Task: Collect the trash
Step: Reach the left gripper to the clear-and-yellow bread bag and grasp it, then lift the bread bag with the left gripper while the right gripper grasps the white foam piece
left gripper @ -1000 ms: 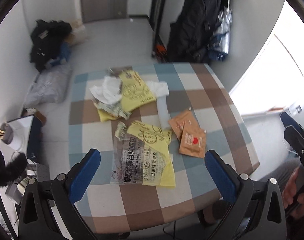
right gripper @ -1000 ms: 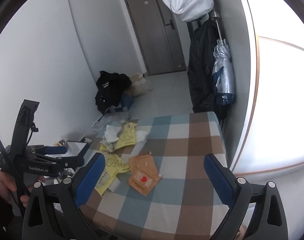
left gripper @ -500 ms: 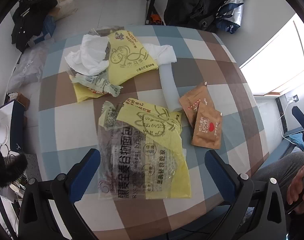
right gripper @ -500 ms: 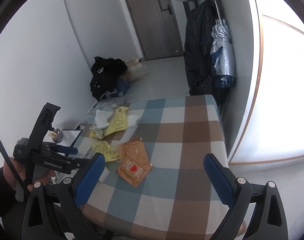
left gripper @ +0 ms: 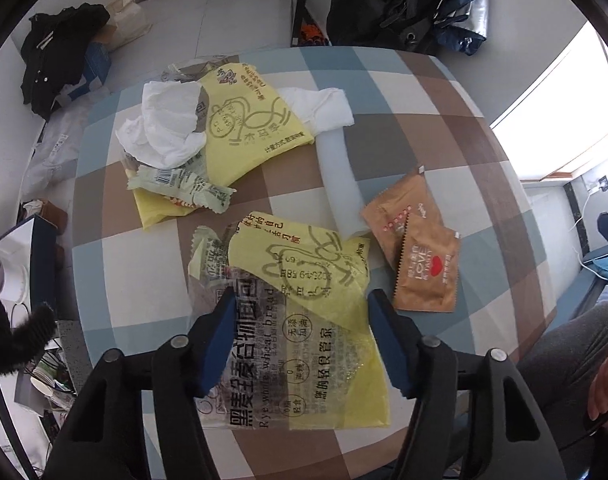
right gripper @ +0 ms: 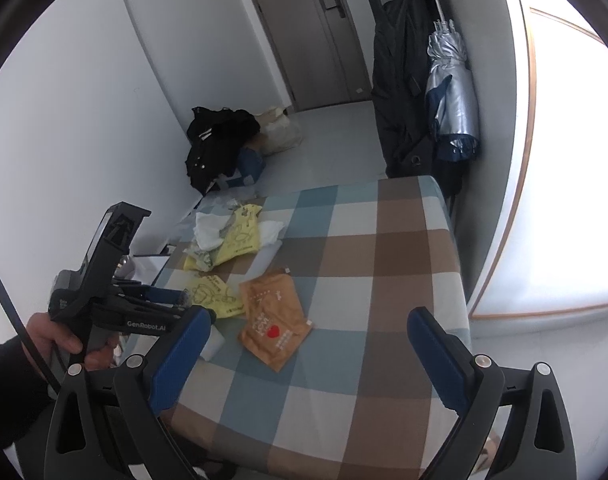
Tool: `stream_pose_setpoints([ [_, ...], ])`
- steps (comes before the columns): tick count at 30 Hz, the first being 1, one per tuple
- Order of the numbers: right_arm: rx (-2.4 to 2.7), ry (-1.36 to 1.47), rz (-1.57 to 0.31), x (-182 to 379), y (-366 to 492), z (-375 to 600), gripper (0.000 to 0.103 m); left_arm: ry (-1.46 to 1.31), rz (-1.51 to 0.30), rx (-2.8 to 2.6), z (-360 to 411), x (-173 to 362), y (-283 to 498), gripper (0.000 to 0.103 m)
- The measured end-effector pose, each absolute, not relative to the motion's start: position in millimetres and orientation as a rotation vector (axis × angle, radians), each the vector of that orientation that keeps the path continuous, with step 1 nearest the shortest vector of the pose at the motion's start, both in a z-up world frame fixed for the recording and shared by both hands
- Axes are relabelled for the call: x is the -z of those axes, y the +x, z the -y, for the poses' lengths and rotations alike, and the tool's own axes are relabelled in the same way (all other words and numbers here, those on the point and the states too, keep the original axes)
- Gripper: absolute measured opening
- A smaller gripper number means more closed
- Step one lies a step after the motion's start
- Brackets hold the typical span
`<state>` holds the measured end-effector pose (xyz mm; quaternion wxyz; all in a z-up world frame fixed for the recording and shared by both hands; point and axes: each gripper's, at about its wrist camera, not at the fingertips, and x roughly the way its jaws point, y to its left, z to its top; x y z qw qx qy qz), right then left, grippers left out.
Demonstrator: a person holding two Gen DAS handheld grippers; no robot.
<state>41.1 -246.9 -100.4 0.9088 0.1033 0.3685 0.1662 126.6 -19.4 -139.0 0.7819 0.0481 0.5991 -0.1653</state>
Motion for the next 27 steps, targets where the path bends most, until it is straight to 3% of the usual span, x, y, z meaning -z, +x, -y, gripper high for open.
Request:
stream_pose_setpoints([
  [7,-0.344,0.212,-0.757,99,39,245,0.1,0.083,-1.294,0.375,20,137,121,0.047],
  [27,-0.337,0.183,-0.806,109,40,220,0.1,-0.164,-1.185,0.429,-26,96,102,0.045],
])
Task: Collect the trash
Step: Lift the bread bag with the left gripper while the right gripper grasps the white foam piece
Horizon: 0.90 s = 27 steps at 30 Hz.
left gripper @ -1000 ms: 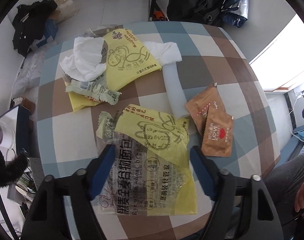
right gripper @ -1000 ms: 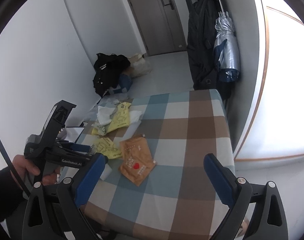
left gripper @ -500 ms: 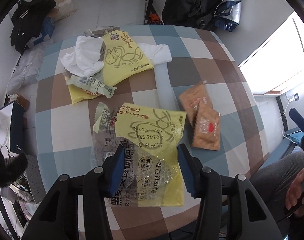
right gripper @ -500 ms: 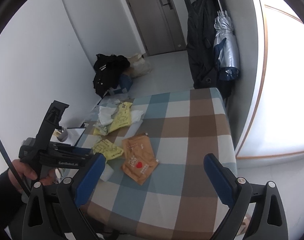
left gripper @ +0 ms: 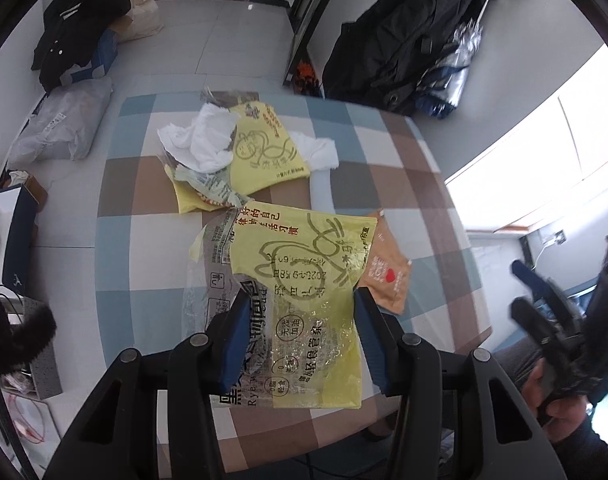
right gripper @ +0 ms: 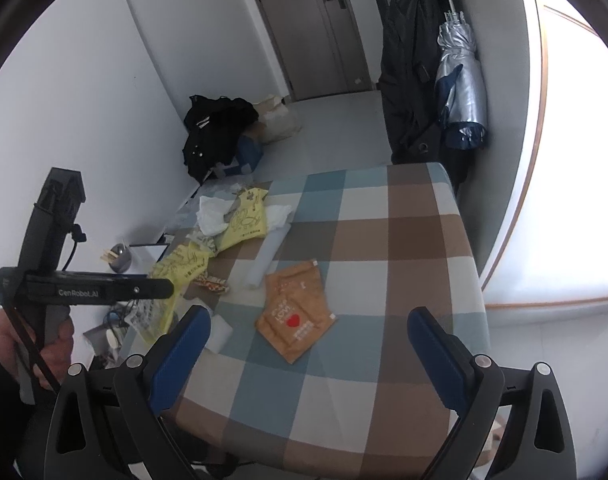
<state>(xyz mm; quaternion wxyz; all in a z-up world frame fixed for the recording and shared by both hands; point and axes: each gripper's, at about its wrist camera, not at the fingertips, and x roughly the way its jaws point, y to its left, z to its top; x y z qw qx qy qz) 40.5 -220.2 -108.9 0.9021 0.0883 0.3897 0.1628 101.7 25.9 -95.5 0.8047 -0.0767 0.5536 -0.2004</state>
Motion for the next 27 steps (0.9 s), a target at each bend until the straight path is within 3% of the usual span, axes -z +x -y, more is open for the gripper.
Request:
stream_pose_setpoints([
  [14,-0.48,0.099,-0.892,130,59,142,0.089,-0.388,-1.009,0.479,-83,62,92,0.045],
  [27,-0.605,-0.12,-0.974,177,83,65,0.066,-0.469,-1.01,0.49,-124,64,99,0.045],
])
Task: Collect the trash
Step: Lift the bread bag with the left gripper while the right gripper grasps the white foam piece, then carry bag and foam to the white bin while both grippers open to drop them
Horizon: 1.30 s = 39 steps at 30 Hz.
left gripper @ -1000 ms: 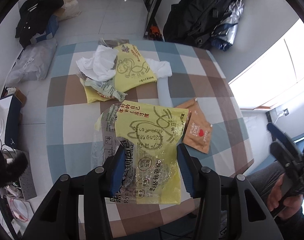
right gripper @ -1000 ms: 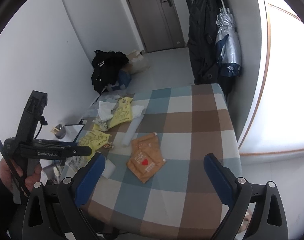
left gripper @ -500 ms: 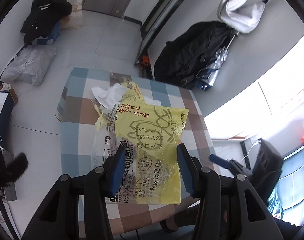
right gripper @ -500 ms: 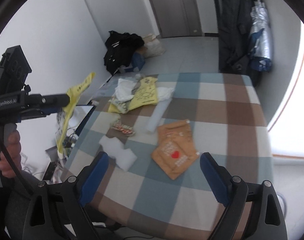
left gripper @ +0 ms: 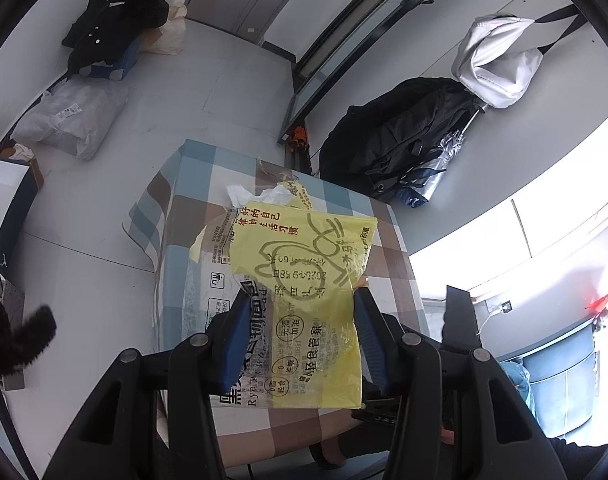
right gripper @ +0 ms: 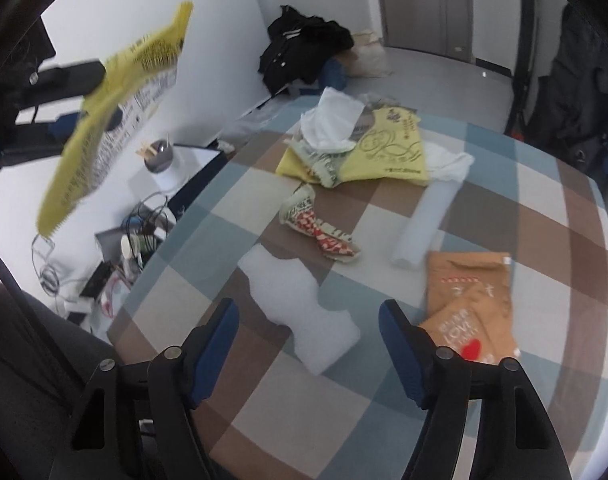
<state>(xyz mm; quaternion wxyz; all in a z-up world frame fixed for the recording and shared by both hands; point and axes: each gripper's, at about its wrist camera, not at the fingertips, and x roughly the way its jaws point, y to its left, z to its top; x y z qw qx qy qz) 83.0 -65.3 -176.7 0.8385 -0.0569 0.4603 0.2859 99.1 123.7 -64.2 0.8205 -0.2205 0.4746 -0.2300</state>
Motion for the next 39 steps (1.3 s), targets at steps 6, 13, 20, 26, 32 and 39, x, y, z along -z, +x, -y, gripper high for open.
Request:
stream_pose_setpoints([
  [6,-0.607,-0.188,-0.989,186,80,56,0.046,-0.465,-1.006,0.491,-130,64,99,0.045],
  [13,-0.607,-0.204,-0.989,185,76,56,0.032,-0.453,-1.001,0.495,-128,63,99,0.045],
  [20,-0.634,-0.153,-0.961,171,65,69,0.032,-0.424,-1.0,0.491,-118,62,96,0.045],
  [26,-0.626,-0.106,-0.906,152,50,94,0.032,-0.4,-1.004,0.47,-104,62,96,0.045],
  [32,-0.597,-0.013,-0.851,127,31,134,0.032,-0.35,-0.976,0.427,-83,55,91,0.045],
  [39,-0.53,0.105,-0.737,74,0,195,0.032,-0.293,-0.962,0.426,-40,37,82,0.045],
])
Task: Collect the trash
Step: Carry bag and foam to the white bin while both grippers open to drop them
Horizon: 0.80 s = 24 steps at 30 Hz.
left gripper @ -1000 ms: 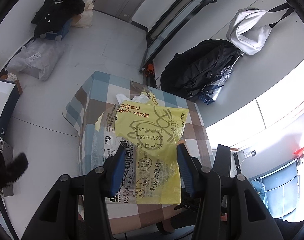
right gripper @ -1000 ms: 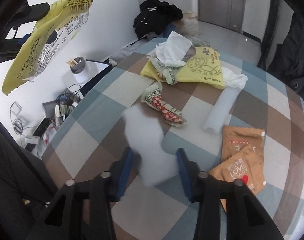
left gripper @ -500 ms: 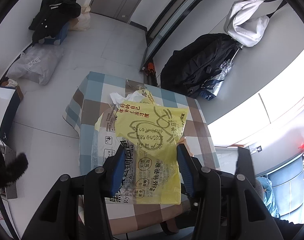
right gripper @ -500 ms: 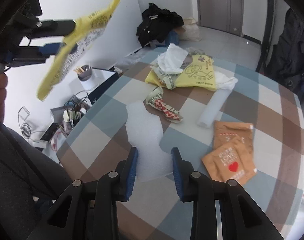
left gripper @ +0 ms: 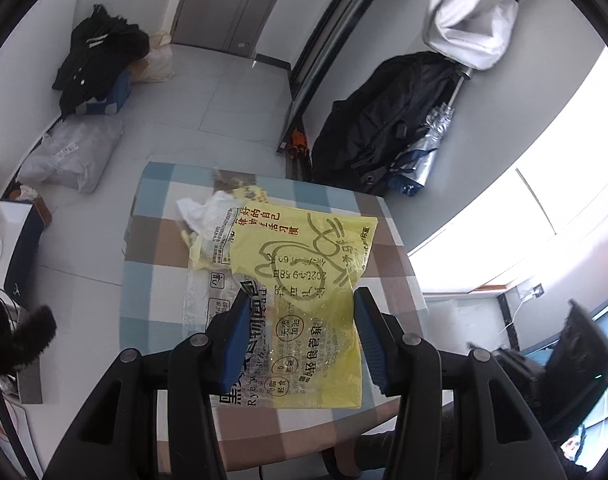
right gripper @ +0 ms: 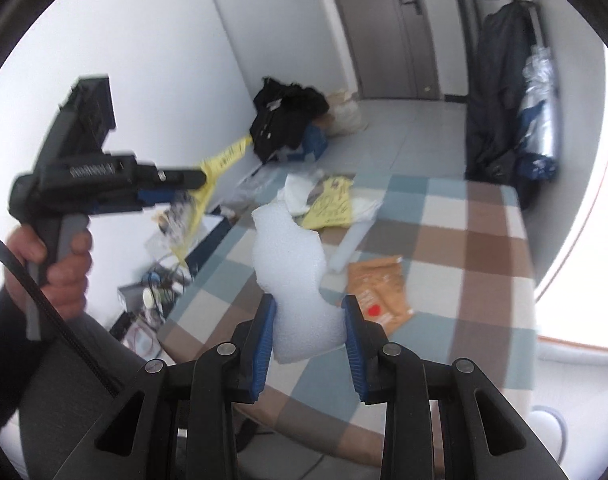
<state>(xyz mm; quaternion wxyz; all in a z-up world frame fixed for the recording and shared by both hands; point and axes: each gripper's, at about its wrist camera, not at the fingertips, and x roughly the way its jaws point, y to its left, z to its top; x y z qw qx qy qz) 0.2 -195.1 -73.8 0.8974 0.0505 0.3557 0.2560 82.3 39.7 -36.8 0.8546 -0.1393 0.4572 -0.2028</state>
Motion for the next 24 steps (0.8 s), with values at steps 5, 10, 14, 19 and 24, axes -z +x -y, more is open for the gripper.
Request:
stream_pose_setpoints([
  [5,-0.475,0.148,-0.62,27,-25,245,0.032,-0.24,-0.925,0.477,14,11,68,0.045],
  [10,-0.389,0.205,-0.528,-10,-56,307,0.032,-0.17,-0.879,0.558,76,-14,57,0.045],
  [14,-0.307,0.243,-0.5,-23,-78,355,0.032,-0.15,-0.877,0.67,129,-26,51,0.045],
  [19,-0.176,0.299,-0.492,-19,-100,415,0.032,-0.1,-0.897,0.78,188,-23,46,0.045],
  [24,-0.054,0.349,-0.535,8,-109,463,0.032,-0.094,-1.015,0.891,241,7,55,0.045],
])
